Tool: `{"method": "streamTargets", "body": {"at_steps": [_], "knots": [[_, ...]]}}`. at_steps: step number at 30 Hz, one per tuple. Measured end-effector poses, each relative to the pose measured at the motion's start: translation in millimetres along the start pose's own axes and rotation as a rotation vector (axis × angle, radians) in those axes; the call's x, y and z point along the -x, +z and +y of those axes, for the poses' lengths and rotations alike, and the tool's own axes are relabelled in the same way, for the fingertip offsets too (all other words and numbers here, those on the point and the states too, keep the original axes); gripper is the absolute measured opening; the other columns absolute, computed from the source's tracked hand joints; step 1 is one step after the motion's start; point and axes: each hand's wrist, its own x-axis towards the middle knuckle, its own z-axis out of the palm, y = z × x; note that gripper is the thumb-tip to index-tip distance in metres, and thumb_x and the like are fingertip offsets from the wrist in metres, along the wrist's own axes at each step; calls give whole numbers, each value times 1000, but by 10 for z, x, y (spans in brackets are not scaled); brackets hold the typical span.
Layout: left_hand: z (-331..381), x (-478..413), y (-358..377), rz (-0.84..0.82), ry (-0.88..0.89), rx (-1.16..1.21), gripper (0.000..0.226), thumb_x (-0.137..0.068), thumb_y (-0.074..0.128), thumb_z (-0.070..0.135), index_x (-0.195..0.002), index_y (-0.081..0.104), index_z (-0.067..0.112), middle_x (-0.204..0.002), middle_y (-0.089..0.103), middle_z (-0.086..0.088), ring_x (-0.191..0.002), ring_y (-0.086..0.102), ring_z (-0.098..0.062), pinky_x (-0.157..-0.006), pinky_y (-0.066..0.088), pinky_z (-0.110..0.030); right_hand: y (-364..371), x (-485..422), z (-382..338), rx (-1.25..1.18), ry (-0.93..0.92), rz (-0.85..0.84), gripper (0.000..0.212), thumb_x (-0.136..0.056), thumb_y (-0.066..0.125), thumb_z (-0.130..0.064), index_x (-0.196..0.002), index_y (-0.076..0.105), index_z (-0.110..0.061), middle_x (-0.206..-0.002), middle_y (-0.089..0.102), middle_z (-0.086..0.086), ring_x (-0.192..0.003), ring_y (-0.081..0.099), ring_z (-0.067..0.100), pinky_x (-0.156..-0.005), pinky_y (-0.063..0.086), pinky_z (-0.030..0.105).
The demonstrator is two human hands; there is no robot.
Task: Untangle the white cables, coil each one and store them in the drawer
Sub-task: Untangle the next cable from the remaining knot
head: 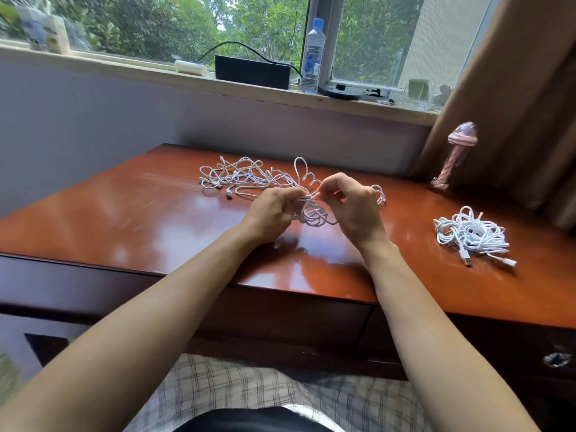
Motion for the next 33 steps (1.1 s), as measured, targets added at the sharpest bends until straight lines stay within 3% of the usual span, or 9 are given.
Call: {"method": "streamTargets", "body": {"at_steps": [3, 6, 11, 17, 21, 25, 28, 30, 33], "knots": [[38, 4, 10, -4, 37, 93, 28, -86, 48, -4, -96, 73, 5, -81, 70, 2, -73, 61, 5, -71, 49, -19, -21, 12, -11, -75, 47, -2, 11, -84, 77, -2, -93, 73, -6, -84, 73, -4, -81, 67, 4, -77, 50, 11], [100, 12, 17, -1, -5, 240, 31, -89, 47, -15, -95, 70, 5, -83, 69, 4, -77, 62, 11, -73, 47, -10, -27, 22, -12, -105, 120, -8, 8, -88, 75, -9, -95, 76, -11, -78, 74, -1, -65, 66, 5, -65, 53, 19], [129, 15, 9, -5, -83, 429, 40, -83, 38, -10, -96, 67, 14, -96, 72, -7, -94, 70, -8, -88, 57, -27, -7, 15, -46, -150, 189, -19, 5, -93, 73, -17, -95, 77, -15, -70, 71, 12, -47, 58, 23, -44, 49, 25], [209, -11, 7, 28, -133, 466, 27, -95, 40, -20, -104, 63, -10, -82, 66, 6, -72, 60, 9, -72, 44, -8, 16, 23, -25, -194, 289, -36, 14, -94, 65, -9, -97, 76, -18, -56, 64, 6, -44, 56, 13, -44, 45, 23], [222, -39, -1, 70, -164, 475, 22, -98, 44, -14, -98, 62, -2, -60, 59, 18, -54, 49, 7, -56, 36, -7, 18, 39, -63, -225, 295, -67, 12, -94, 65, -5, -96, 75, -10, -55, 63, 0, -42, 51, 4, -44, 41, 17], [245, -31, -23, 119, -211, 510, 28, -93, 37, -18, -98, 62, -7, -66, 59, 3, -50, 46, 3, -51, 36, -12, 78, 49, -87, -202, 264, -93, 9, -96, 67, -12, -90, 72, -8, -58, 65, -11, -42, 53, 5, -45, 41, 16], [209, -30, -40, 173, -260, 525, 23, -102, 41, -4, -95, 64, -3, -66, 61, 1, -49, 43, -1, -50, 34, -16, 169, 47, -71, -184, 242, -132, 6, -96, 68, -13, -98, 73, -11, -70, 71, 1, -45, 58, 10, -43, 45, 20], [189, -40, -49, 202, -283, 477, 30, -104, 42, 2, -82, 63, 5, -59, 60, 11, -49, 46, 2, -52, 35, -15, 209, 49, -84, -176, 221, -156, 10, -96, 68, -11, -104, 74, -11, -73, 72, 6, -47, 59, 12, -43, 47, 23], [195, -36, -63, 261, -303, 370, 34, -103, 46, 7, -74, 63, 10, -55, 61, 13, -49, 49, 4, -56, 37, -16, 227, 53, -130, -160, 191, -217, 19, -96, 67, -7, -114, 73, -8, -71, 70, 10, -45, 57, 5, -48, 46, 16]]}}
